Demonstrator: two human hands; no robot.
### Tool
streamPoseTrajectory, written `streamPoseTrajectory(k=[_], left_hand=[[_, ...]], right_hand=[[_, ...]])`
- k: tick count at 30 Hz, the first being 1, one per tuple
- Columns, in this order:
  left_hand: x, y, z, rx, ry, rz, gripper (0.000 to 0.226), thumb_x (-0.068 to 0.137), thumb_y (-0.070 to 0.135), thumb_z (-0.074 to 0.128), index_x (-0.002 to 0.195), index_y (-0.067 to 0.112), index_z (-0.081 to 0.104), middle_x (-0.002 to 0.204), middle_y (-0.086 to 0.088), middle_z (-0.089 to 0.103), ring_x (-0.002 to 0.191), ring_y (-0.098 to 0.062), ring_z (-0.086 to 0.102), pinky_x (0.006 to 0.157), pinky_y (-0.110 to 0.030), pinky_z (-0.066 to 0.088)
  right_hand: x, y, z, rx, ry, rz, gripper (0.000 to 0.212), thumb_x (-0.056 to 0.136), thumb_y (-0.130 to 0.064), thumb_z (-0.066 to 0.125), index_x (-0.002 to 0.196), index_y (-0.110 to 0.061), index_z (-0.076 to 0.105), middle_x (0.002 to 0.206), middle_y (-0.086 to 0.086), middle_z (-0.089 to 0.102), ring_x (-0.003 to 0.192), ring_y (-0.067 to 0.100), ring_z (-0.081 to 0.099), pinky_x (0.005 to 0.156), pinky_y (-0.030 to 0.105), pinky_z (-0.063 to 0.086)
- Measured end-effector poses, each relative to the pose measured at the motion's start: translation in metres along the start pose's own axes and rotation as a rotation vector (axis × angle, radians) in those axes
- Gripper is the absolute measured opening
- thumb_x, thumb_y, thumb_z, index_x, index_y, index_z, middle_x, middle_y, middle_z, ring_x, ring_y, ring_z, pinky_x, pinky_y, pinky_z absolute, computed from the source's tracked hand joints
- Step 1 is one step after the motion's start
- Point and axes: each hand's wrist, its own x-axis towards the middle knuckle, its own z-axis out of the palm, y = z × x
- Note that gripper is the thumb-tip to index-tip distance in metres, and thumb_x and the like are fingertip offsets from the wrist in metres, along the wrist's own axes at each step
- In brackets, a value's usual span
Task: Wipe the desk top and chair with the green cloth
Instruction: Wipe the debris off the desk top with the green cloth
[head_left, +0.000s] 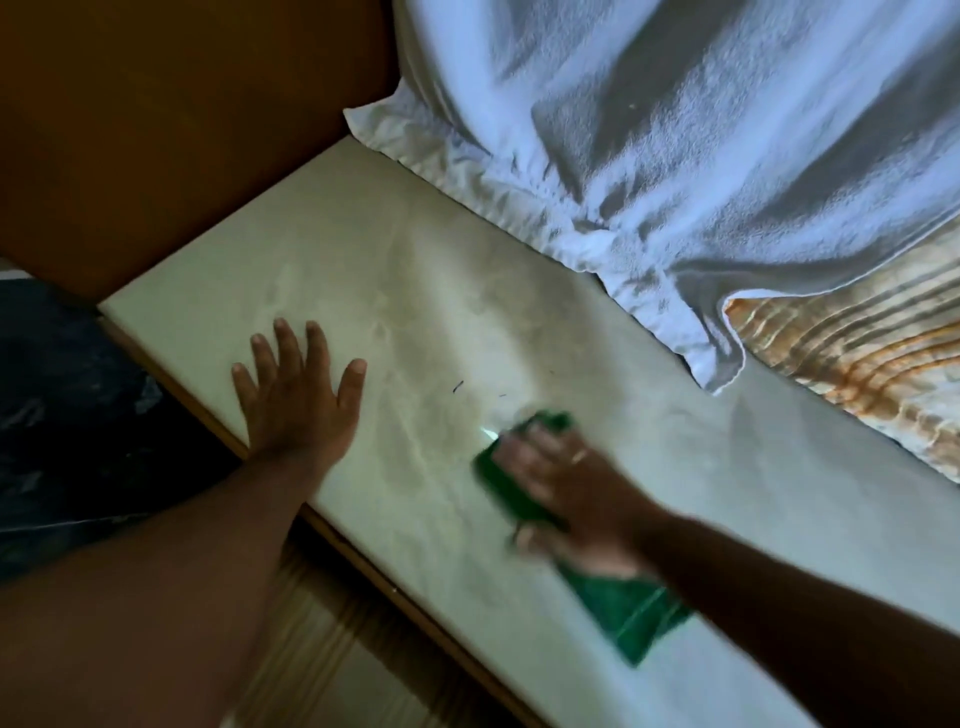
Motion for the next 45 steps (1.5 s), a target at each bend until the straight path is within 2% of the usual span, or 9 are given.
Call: streamPoseTrajectory(k=[4,6,13,20,26,29,33,40,45], left_hand=[[0.004,-0.003,0.005,-0.017,0.021,0.009,0.081,0.096,0.067,0.004,0.161,0.02,0.008,0.169,-0.016,0.004,0.155,-0.034,0.004,0.123,-0.056,0.0],[0.006,-0.002,0.007,-0.019,0.027,0.014,0.079,0.096,0.066,0.005,0.161,0.021,0.008,0.169,-0.016,0.004,0.155,-0.033,0.004,0.123,-0.055,0.0],[0.005,-0.003,0.002,-0.047,0.023,0.008,0.076,0.097,0.061,0.006,0.161,0.021,0.012,0.169,-0.015,0.006,0.156,-0.032,0.005,0.123,-0.054,0.001],[0.006,-0.004,0.004,-0.044,0.013,0.008,0.078,0.096,0.064,0.005,0.16,0.021,0.011,0.169,-0.015,0.006,0.155,-0.033,0.005,0.123,-0.056,0.002],[0.003,-0.002,0.0,-0.054,0.001,0.006,0.079,0.095,0.065,0.005,0.161,0.021,0.014,0.169,-0.015,0.008,0.155,-0.032,0.006,0.123,-0.056,0.003],[0.005,-0.003,0.002,-0.045,0.006,0.005,0.08,0.094,0.066,0.003,0.16,0.021,0.013,0.169,-0.014,0.008,0.155,-0.033,0.007,0.123,-0.056,0.003],[0.007,-0.004,0.004,-0.043,0.01,0.004,0.082,0.093,0.067,0.001,0.16,0.021,0.014,0.169,-0.015,0.009,0.155,-0.033,0.008,0.122,-0.056,0.003],[0.004,-0.004,0.0,-0.053,-0.01,0.005,0.076,0.098,0.064,0.01,0.161,0.021,0.013,0.169,-0.014,0.006,0.156,-0.032,0.005,0.123,-0.055,0.001],[0.004,-0.004,0.003,-0.047,0.01,0.01,0.074,0.099,0.062,0.012,0.16,0.021,0.014,0.169,-0.015,0.008,0.155,-0.033,0.006,0.123,-0.055,0.001]], right_hand=[[0.043,0.097,-0.037,0.008,0.066,0.582,0.085,0.091,-0.068,0.016,0.157,-0.015,0.009,0.166,0.009,0.005,0.151,0.029,0.001,0.121,0.048,0.005],[0.076,0.079,-0.033,-0.004,0.115,0.654,0.079,0.097,-0.06,0.024,0.157,-0.014,0.007,0.166,0.01,0.004,0.151,0.031,-0.001,0.12,0.048,0.003],[0.086,-0.058,-0.001,0.055,0.009,-0.051,0.08,0.095,-0.068,0.023,0.156,-0.019,0.012,0.164,0.007,0.016,0.151,0.027,0.006,0.118,0.044,-0.003],[0.123,0.012,-0.032,0.012,0.127,0.472,0.069,0.1,-0.043,0.036,0.157,-0.013,0.011,0.166,0.007,0.008,0.151,0.03,0.004,0.121,0.044,0.008],[0.047,-0.065,0.001,0.074,0.023,-0.035,0.065,0.093,-0.037,0.04,0.154,-0.018,0.026,0.16,0.005,0.03,0.147,0.031,0.026,0.118,0.05,0.015],[0.041,0.004,-0.014,-0.004,0.084,0.18,0.063,0.09,-0.033,0.035,0.142,0.0,0.046,0.147,0.022,0.047,0.133,0.045,0.045,0.112,0.053,0.03],[0.079,0.053,-0.041,0.011,0.176,0.627,0.063,0.097,-0.035,0.035,0.152,-0.005,0.029,0.158,0.018,0.029,0.144,0.038,0.024,0.119,0.046,0.016],[0.009,-0.104,0.027,0.038,0.06,0.021,0.069,0.089,-0.04,0.045,0.153,-0.021,0.027,0.16,0.004,0.031,0.146,0.029,0.025,0.12,0.046,0.015],[-0.063,0.027,0.004,0.031,0.155,0.342,0.065,0.097,-0.047,0.03,0.145,-0.006,0.043,0.153,0.018,0.038,0.142,0.042,0.033,0.116,0.046,0.02]])
